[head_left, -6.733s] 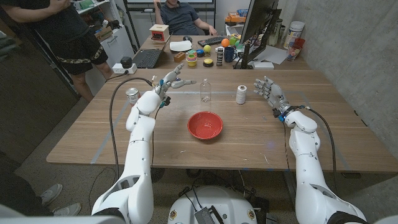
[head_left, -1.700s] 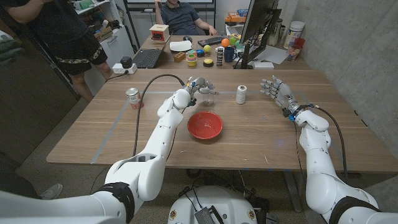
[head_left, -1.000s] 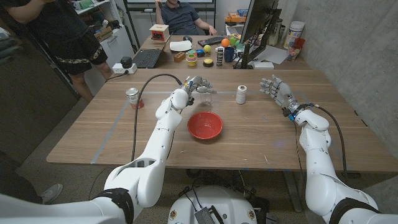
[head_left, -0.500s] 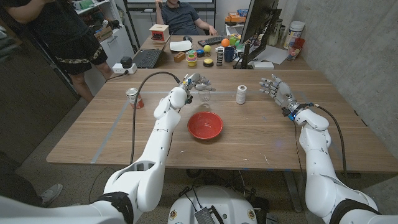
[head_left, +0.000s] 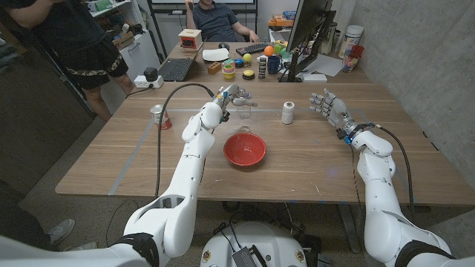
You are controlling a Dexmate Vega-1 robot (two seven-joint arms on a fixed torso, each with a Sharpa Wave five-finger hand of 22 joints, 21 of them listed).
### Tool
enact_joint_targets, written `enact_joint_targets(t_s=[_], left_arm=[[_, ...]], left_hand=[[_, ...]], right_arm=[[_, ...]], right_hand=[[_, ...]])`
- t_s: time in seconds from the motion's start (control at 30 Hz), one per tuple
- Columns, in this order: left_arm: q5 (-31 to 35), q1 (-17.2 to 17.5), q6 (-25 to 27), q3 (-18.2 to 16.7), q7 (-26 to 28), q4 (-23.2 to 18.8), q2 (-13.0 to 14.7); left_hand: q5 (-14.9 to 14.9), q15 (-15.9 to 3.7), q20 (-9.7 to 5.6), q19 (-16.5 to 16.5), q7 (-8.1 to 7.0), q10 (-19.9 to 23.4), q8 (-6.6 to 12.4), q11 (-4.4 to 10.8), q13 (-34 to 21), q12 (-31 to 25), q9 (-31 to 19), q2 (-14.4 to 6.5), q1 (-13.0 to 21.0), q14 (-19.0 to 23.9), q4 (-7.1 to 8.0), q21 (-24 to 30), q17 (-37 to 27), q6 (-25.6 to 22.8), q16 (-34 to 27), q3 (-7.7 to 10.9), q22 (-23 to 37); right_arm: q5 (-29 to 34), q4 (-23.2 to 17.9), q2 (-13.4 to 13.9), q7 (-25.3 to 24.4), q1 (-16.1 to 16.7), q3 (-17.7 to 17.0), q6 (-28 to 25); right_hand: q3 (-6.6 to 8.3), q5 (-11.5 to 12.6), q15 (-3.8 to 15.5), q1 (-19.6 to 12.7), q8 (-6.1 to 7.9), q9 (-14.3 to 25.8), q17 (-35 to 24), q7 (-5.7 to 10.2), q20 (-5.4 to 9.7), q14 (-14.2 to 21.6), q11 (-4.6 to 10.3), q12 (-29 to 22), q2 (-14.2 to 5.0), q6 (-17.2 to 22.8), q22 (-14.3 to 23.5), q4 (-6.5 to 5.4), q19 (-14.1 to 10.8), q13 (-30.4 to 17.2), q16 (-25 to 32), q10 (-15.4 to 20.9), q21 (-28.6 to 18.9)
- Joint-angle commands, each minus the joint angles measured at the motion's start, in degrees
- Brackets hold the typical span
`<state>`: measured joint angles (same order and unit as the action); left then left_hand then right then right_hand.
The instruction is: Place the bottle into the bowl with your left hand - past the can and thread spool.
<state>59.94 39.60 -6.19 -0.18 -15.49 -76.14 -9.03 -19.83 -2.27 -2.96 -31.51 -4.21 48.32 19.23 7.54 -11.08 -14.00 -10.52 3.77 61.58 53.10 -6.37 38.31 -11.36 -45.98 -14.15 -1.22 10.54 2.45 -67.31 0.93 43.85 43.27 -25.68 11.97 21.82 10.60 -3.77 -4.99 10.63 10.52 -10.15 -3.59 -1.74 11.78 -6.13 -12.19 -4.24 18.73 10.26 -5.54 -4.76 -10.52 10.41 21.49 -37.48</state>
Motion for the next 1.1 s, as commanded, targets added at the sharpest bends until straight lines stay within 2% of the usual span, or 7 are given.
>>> enact_joint_targets(t_s=[0.03, 0.5, 1.1], left_arm=[[-0.03, 1.25, -1.39, -0.02, -0.92, -2.78, -0.04], [-0.88, 2.48, -3.09, -0.58, -2.29, -5.82, -0.39], [-2.55, 3.81, -4.97, -1.21, -6.62, -8.57, -0.68]], left_hand=[[0.18, -10.9, -3.83, -0.21, -0.1, 5.41, -0.48, 4.46, -0.29, 0.26, -0.1, -6.97, 7.63, 5.83, -0.55, 0.14, -0.25, -0.58, 0.17, 0.13, 0.17], [0.54, -10.86, -4.0, -0.11, -0.1, 5.75, -1.29, 4.44, -0.39, 0.98, -0.14, -7.53, 8.36, 5.91, -0.53, 0.16, -0.43, -0.81, 0.52, 0.19, 0.23], [0.83, -10.93, -4.28, 0.0, -0.15, 5.85, -1.99, 4.44, -0.47, 1.5, -0.17, -7.94, 9.03, 6.0, -0.58, 0.19, -0.54, -0.81, 0.77, 0.27, 0.25]], right_arm=[[-0.15, -1.73, -0.26, -0.22, 0.91, 0.37, -0.55], [-0.07, -4.43, -0.51, -0.67, 2.09, 0.86, -1.29], [-0.5, -7.66, -1.05, -1.24, 4.08, 1.05, -2.29]], right_hand=[[-0.21, 0.25, -0.31, 0.21, 0.33, 0.26, -0.09, -0.08, -0.18, 0.14, -0.12, -0.27, 0.16, -0.19, 0.2, -0.09, -0.51, -0.34, 0.17, 0.07, 0.11], [-0.27, 0.28, -0.27, 0.24, 0.35, 0.25, -0.08, -0.04, -0.16, 0.17, -0.23, -0.33, 0.16, -0.19, 0.2, -0.07, -0.56, -0.34, 0.17, 0.2, 0.31], [-0.34, 0.29, -0.26, 0.31, 0.37, 0.25, -0.07, -0.08, -0.19, 0.18, -0.26, -0.31, 0.14, -0.21, 0.21, -0.07, -0.69, -0.34, 0.17, 0.14, 0.57]])
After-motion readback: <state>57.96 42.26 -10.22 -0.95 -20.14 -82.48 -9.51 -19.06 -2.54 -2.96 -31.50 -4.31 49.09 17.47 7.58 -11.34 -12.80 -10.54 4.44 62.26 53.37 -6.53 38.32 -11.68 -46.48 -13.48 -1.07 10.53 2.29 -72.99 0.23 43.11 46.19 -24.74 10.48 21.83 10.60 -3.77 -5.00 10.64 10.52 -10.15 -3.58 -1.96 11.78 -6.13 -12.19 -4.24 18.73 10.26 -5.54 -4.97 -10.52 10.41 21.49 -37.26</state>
